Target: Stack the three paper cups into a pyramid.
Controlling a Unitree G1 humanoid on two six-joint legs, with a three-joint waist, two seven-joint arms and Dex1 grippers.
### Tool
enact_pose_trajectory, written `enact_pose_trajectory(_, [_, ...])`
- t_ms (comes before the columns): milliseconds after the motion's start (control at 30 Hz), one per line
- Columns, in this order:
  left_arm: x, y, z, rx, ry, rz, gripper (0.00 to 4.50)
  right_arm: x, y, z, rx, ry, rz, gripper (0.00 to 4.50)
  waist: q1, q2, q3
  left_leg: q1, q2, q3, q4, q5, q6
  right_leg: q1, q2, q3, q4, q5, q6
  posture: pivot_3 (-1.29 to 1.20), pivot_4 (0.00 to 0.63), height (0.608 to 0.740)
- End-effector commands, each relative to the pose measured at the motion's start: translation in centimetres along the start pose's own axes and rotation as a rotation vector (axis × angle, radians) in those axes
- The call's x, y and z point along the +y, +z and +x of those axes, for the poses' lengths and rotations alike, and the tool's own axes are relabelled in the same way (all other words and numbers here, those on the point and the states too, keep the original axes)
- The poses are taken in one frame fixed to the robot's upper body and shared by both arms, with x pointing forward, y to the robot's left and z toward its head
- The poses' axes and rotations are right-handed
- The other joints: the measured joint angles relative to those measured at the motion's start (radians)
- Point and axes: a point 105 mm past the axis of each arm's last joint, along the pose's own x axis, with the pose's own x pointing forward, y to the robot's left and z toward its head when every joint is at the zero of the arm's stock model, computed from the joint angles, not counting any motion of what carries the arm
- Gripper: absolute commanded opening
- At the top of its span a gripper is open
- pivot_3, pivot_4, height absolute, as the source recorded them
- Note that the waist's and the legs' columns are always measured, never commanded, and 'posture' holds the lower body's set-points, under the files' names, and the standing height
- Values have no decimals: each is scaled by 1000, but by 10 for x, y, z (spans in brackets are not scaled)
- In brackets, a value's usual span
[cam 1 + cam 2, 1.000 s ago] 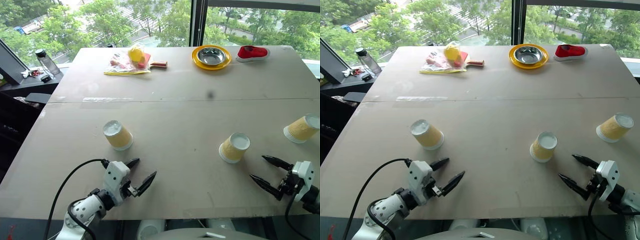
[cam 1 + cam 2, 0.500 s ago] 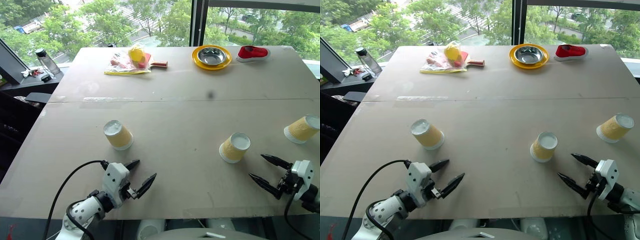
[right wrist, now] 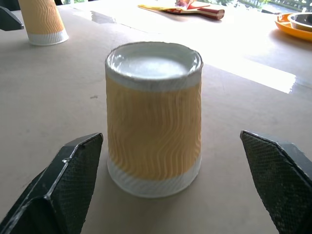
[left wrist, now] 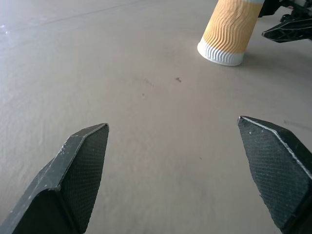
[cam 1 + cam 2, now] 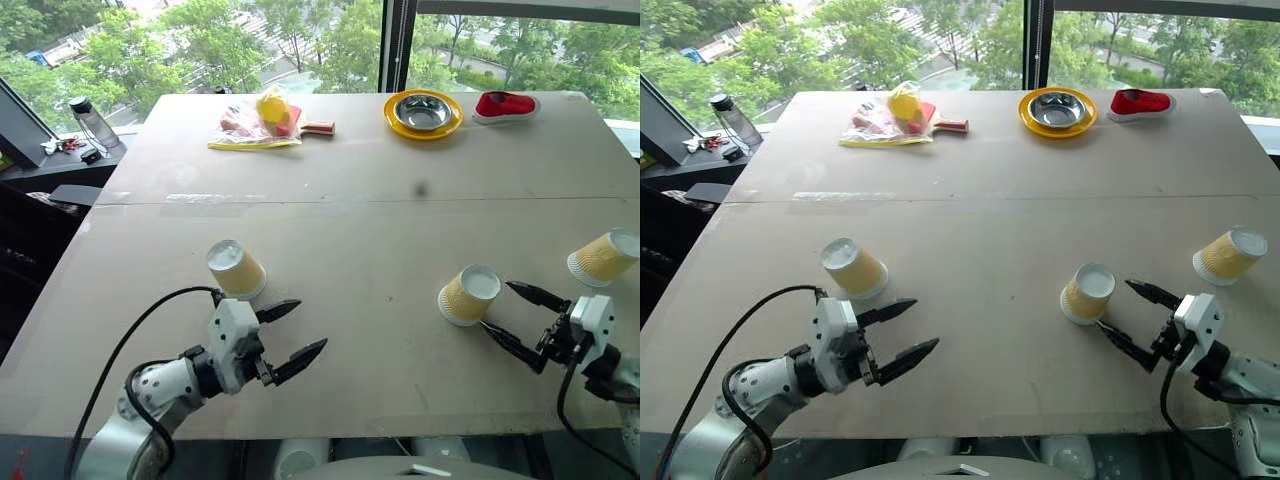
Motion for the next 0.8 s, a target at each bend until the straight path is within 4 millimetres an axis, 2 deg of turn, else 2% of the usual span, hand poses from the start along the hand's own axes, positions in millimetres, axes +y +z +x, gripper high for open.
enact_pose_trajectory(33, [-11,31,0,-35,-121,24,4352,3,19,14,-70,24,9,4500,0,0,0,0,0,0,0,0,0,0,0,0,0,0,0,0,150,740])
enact_pose_trajectory(167, [-13,45,-1,-18,-178,43,4352,13,26,24,-83,91,14,4500,0,0,0,-1,0,-2,0,0,0,-1,2,-2,1,0,0,0,150,740])
enact_pose_trajectory(300, [-13,55,2,-16,-199,64,4352,13,28,32,-100,83,31,4500,0,0,1,-1,0,-2,1,0,0,-1,5,-3,1,0,0,0,150,740])
enact_pose_trajectory(533, [-15,59,4,-24,-215,54,4352,13,26,30,-104,80,59,4500,0,-1,2,-1,0,-2,1,0,0,-1,6,-6,3,0,0,0,150,740])
enact_pose_trajectory(633, [-16,61,6,-28,-221,60,4500,14,24,27,-98,86,67,3663,0,-1,3,-1,0,-2,1,0,0,-1,6,-6,4,0,0,0,150,740])
enact_pose_trajectory(733, [-16,61,7,-17,-227,76,4500,12,23,27,-97,83,64,2303,0,-2,3,0,0,-2,2,0,0,-1,6,-6,5,0,0,0,150,740])
enact_pose_trajectory(800, [-15,60,8,-9,-224,86,4500,11,22,28,-96,83,60,2176,0,-2,3,0,0,-2,2,0,0,-1,6,-6,5,0,0,0,150,740])
